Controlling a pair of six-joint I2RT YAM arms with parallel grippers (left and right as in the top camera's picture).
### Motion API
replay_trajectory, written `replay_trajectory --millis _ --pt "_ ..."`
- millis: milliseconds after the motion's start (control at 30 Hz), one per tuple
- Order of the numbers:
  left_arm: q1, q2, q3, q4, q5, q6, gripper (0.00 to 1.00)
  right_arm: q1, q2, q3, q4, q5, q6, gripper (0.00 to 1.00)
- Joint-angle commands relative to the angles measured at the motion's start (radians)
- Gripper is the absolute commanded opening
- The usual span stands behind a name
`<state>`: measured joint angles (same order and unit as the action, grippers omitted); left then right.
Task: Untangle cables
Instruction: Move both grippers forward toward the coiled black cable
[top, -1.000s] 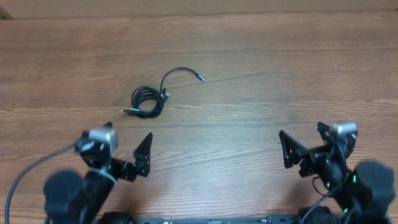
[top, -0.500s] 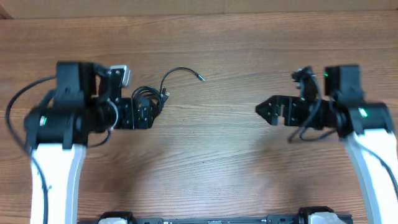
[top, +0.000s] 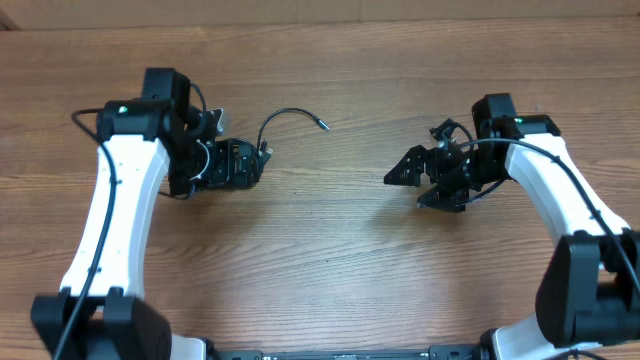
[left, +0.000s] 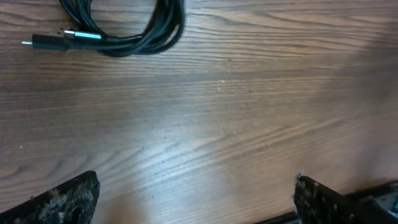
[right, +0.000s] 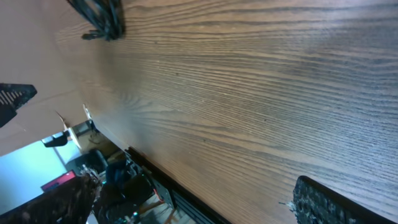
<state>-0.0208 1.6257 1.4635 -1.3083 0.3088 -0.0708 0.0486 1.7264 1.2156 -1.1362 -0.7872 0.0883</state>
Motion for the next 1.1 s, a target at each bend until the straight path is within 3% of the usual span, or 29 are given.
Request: replay_trajectory --millis 0,33,133,200,233,267,300,400,567,833,1067 --pt "-0.006 0.079 0.023 0.028 -0.020 -0.008 1.00 0.027 0.027 0.014 0.014 -0.022 0.016 1.00" --pt "-0.006 0.097 0.023 0.034 -0.020 -0.008 0.96 0.032 0.028 0.014 0.018 -0.022 0.016 0.99" --pt "-0.006 0.167 0.023 0.058 -0.021 -0.007 0.23 0.072 0.030 0.014 0.051 -0.022 0.016 0.85" --pt "-0.006 0.210 0.023 0.070 -0.023 -0.007 0.04 0.099 0.031 0.014 0.072 -0.018 0.016 0.68" --pt "-0.006 0.222 0.023 0.074 -0.025 -0.007 0.04 0.106 0.031 0.014 0.079 -0.015 0.016 0.61" --pt "-0.006 0.245 0.023 0.082 -0.032 -0.006 0.04 0.125 0.031 0.014 0.098 0.006 0.016 0.30" --pt "-0.006 0.269 0.023 0.092 -0.045 -0.004 0.04 0.139 0.031 0.014 0.113 0.012 0.021 0.15" --pt "-0.006 0.300 0.023 0.125 -0.081 -0.005 0.04 0.169 0.031 0.014 0.148 0.021 0.085 0.04" --pt "-0.006 0.331 0.023 0.223 -0.105 -0.005 0.04 0.246 0.031 0.014 0.221 0.167 0.293 0.04" --pt "-0.005 0.331 0.023 0.349 -0.421 -0.140 0.05 0.393 0.037 0.014 0.294 0.437 0.512 0.30" --pt "-0.004 0.331 0.023 0.365 -0.486 -0.161 0.11 0.491 0.061 -0.007 0.370 0.638 0.627 0.40"
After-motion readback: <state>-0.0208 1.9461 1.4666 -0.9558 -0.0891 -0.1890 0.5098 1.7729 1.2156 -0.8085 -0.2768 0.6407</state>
